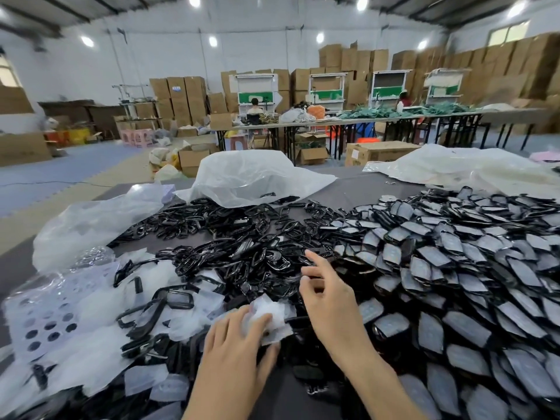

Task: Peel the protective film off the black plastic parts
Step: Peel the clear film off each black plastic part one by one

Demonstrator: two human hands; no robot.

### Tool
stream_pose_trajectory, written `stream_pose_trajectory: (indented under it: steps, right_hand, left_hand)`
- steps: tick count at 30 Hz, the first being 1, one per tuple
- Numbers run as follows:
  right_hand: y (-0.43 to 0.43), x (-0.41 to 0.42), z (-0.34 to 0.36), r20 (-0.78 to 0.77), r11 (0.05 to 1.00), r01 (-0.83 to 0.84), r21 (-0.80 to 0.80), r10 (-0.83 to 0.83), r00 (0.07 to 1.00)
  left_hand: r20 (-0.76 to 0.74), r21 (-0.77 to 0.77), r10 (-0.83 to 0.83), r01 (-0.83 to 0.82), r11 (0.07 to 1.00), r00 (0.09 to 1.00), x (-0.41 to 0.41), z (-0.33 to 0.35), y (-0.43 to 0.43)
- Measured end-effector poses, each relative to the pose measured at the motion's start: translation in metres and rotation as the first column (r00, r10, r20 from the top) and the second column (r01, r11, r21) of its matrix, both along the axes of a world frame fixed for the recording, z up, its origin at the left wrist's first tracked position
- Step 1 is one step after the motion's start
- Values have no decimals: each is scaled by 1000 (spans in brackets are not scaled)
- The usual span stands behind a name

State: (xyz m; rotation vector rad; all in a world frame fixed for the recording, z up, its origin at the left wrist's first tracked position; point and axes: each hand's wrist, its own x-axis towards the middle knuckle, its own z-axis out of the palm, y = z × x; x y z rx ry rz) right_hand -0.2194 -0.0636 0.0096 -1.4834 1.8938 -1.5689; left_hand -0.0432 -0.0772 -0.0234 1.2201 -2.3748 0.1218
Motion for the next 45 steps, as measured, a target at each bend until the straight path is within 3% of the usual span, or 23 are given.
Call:
stream_pose_trajectory:
  steps: [3,6,8,13,16,20,23,27,29,33,35,37,39,40,42,45]
  right_hand:
    - [-24,11,-2,-304,986,-11,165,61,951]
    - [-40,15,-7,-519,926,111,360,100,849]
    - [-44,17,-9,-580,918,162,361,86,810]
    - [-39,14,-13,-550,947,114,300,74,832]
    - [-26,11,-10,-343,984,34,174,28,939]
    - [-12,-2,-4,102,998,-31,59,25,994]
    - [-3,-9,-6,405,997,-80,-4,74,911]
    - [-1,-9,-12,676,995,-78,-66,102,730]
    - [-1,-6,-12,754,989,-99,-106,145,640]
    - [-1,-1,-13,794,983,-133,-126,180,581]
    - [-2,1,-14,804,985,-124,-120,170,570]
    - [-3,2,-14,801,985,-131,-109,165,576]
    - [-3,5,-14,784,982,-155,-111,182,594]
    - [-2,8,-13,778,980,-164,-114,191,599]
    - [-1,14,-12,760,974,-193,-120,215,613]
    - [2,22,-10,700,954,-278,-113,275,659]
  left_hand:
    - [-41,78,45,-42,996,998,5,1,-9]
    - [-36,116,5,-1,993,999,8,2,-9]
    - [-62,124,-24,31,992,998,12,-4,-11]
    - [-252,184,-17,65,981,968,16,6,-12]
    - [-300,195,95,-36,980,949,15,7,-24]
    - [-101,239,164,-136,961,981,8,10,-53]
    - [40,221,144,-150,964,989,0,18,-68]
    - [208,153,139,-172,973,968,-3,20,-73]
    - [235,156,150,-190,969,960,-3,20,-73]
    - [278,133,150,-192,972,949,4,22,-75]
    - [153,134,153,-173,976,976,12,25,-71]
    - [-210,197,169,-127,972,963,20,31,-59]
    - [-613,345,201,31,938,764,21,38,-39]
    - [-737,407,227,149,901,637,18,41,-30]
    - [-854,454,293,342,823,430,8,43,-17]
    - [-874,461,328,400,792,359,-6,39,-10]
